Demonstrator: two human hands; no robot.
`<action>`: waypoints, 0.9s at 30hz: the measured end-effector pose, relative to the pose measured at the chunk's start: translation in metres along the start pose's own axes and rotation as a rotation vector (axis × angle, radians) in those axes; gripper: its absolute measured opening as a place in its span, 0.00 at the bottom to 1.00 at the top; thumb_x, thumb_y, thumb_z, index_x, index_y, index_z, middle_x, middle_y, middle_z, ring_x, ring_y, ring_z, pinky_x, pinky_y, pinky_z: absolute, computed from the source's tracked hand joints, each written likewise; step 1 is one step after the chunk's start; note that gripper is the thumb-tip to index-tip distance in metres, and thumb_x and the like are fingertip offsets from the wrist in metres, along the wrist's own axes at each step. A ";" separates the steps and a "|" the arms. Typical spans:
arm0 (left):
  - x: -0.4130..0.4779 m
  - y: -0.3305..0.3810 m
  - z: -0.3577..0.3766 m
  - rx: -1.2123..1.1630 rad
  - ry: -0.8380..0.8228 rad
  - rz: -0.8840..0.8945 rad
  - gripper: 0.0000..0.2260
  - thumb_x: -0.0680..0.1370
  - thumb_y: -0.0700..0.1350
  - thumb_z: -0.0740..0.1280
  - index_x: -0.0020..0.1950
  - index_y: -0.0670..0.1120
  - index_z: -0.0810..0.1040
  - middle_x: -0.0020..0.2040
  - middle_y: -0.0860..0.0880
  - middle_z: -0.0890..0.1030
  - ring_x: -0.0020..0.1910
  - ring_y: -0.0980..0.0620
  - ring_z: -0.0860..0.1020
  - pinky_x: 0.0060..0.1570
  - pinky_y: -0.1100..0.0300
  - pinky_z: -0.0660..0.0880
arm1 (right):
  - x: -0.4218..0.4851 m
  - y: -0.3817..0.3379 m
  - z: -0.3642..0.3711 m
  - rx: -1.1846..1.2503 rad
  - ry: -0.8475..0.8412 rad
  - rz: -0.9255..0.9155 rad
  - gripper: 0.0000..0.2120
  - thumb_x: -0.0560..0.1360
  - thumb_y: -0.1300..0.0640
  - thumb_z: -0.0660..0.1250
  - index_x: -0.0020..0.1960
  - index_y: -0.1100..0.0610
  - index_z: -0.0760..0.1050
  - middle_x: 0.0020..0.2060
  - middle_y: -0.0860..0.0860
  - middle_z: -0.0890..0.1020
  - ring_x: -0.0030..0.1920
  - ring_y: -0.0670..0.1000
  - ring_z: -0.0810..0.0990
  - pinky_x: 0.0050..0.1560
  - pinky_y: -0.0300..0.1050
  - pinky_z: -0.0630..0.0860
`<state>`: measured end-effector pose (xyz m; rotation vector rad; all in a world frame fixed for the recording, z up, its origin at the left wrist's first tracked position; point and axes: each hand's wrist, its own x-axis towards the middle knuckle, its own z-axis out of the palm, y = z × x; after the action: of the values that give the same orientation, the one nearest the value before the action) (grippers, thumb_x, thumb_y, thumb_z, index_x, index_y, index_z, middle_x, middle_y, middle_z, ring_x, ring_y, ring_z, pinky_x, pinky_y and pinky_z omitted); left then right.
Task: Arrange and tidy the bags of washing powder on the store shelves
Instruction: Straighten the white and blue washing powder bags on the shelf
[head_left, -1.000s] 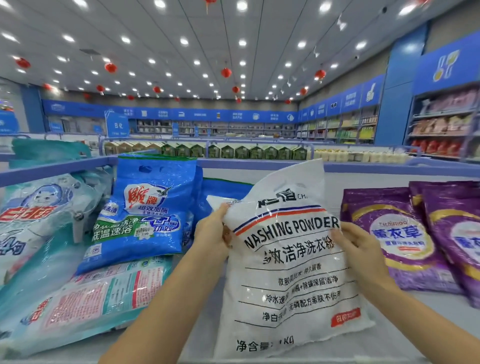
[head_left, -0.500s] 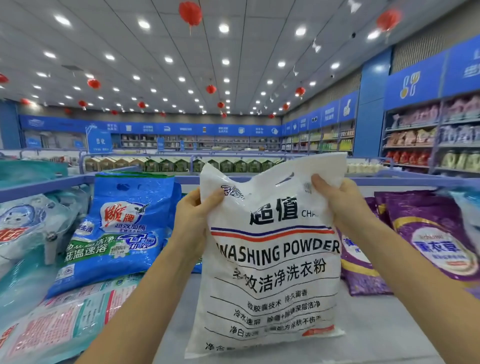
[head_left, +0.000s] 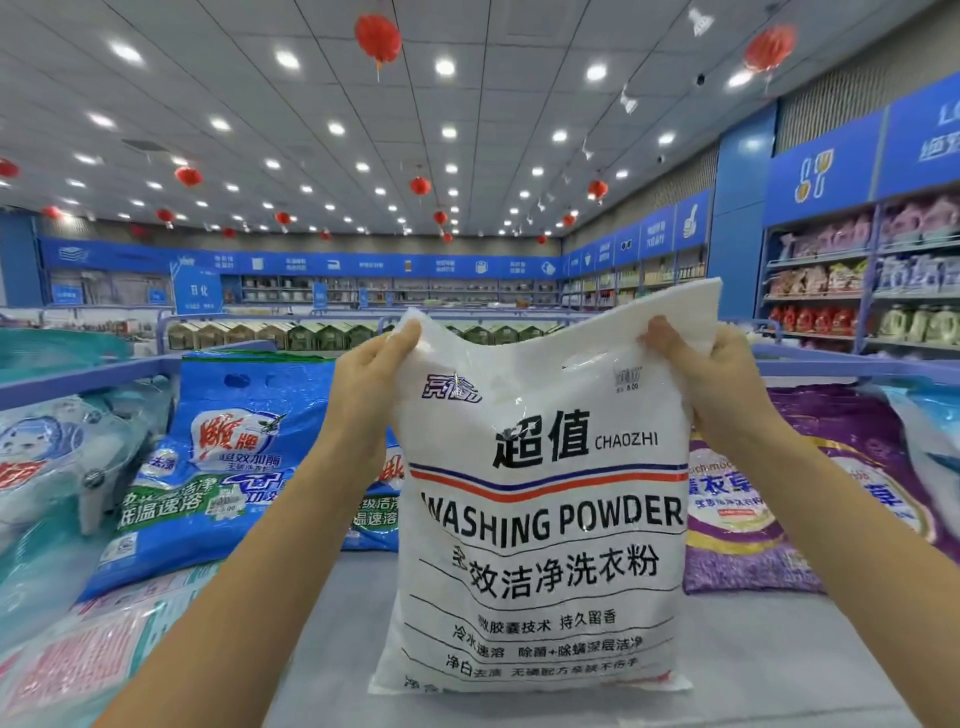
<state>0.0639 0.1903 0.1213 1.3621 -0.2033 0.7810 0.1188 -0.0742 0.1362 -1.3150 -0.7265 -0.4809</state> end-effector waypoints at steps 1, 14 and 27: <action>0.001 0.002 0.000 0.045 0.040 0.053 0.12 0.78 0.49 0.65 0.37 0.46 0.80 0.32 0.51 0.81 0.32 0.54 0.79 0.32 0.60 0.77 | 0.002 0.000 0.000 -0.019 0.028 -0.016 0.08 0.71 0.49 0.68 0.39 0.52 0.78 0.32 0.47 0.84 0.33 0.48 0.84 0.30 0.43 0.80; -0.001 -0.019 -0.018 -0.084 -0.106 0.028 0.16 0.72 0.58 0.65 0.50 0.48 0.80 0.42 0.53 0.85 0.43 0.54 0.82 0.41 0.60 0.81 | 0.009 0.002 -0.015 0.103 0.158 0.329 0.17 0.78 0.47 0.60 0.56 0.60 0.73 0.47 0.53 0.83 0.43 0.51 0.83 0.41 0.51 0.80; -0.081 -0.113 -0.060 0.406 -0.660 -0.309 0.39 0.63 0.42 0.79 0.69 0.51 0.65 0.61 0.54 0.79 0.59 0.61 0.77 0.56 0.65 0.76 | 0.020 0.003 0.015 -0.087 0.317 0.297 0.13 0.79 0.46 0.59 0.47 0.55 0.72 0.42 0.50 0.80 0.39 0.49 0.81 0.36 0.45 0.78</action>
<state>0.0539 0.2147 -0.0279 1.9553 -0.3502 0.0879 0.1314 -0.0574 0.1497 -1.3609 -0.2437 -0.4692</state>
